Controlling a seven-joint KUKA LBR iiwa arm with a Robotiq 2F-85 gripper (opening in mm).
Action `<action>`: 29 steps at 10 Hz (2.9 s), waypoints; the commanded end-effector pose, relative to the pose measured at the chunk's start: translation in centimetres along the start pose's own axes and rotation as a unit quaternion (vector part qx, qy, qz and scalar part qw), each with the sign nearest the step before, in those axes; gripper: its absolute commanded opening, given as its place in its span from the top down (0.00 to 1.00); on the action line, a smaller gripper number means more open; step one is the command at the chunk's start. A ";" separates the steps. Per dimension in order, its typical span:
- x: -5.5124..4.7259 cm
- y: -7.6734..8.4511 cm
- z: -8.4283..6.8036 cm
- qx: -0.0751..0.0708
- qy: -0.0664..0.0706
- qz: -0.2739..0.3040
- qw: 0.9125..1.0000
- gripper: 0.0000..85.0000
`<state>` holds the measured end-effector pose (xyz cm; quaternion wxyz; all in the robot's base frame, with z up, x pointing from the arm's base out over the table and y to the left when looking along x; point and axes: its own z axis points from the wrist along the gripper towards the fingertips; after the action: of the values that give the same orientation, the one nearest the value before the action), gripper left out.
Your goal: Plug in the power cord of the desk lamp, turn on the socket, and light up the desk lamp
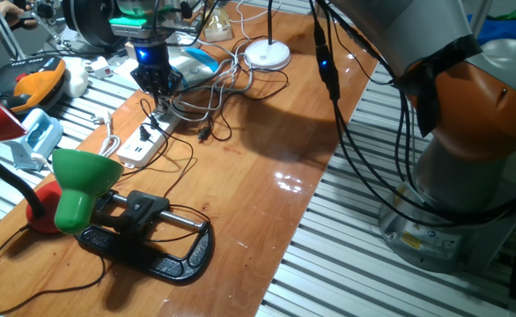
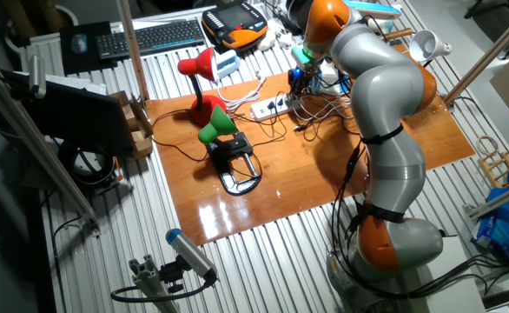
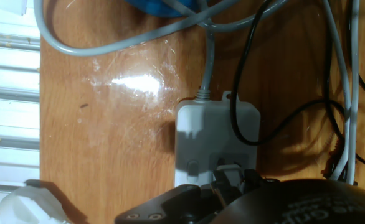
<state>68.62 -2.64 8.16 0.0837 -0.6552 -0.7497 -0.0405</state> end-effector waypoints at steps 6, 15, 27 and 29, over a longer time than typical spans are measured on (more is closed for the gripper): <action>0.0 0.0 0.1 0.006 0.002 0.000 1.000 1.00; 0.0 0.0 0.2 0.009 0.004 0.004 1.000 1.00; 0.0 0.0 0.1 0.007 0.001 0.008 1.000 1.00; 0.0 0.0 0.1 0.009 0.001 0.010 1.000 1.00</action>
<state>68.57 -2.61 8.02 0.0908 -0.6621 -0.7431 -0.0334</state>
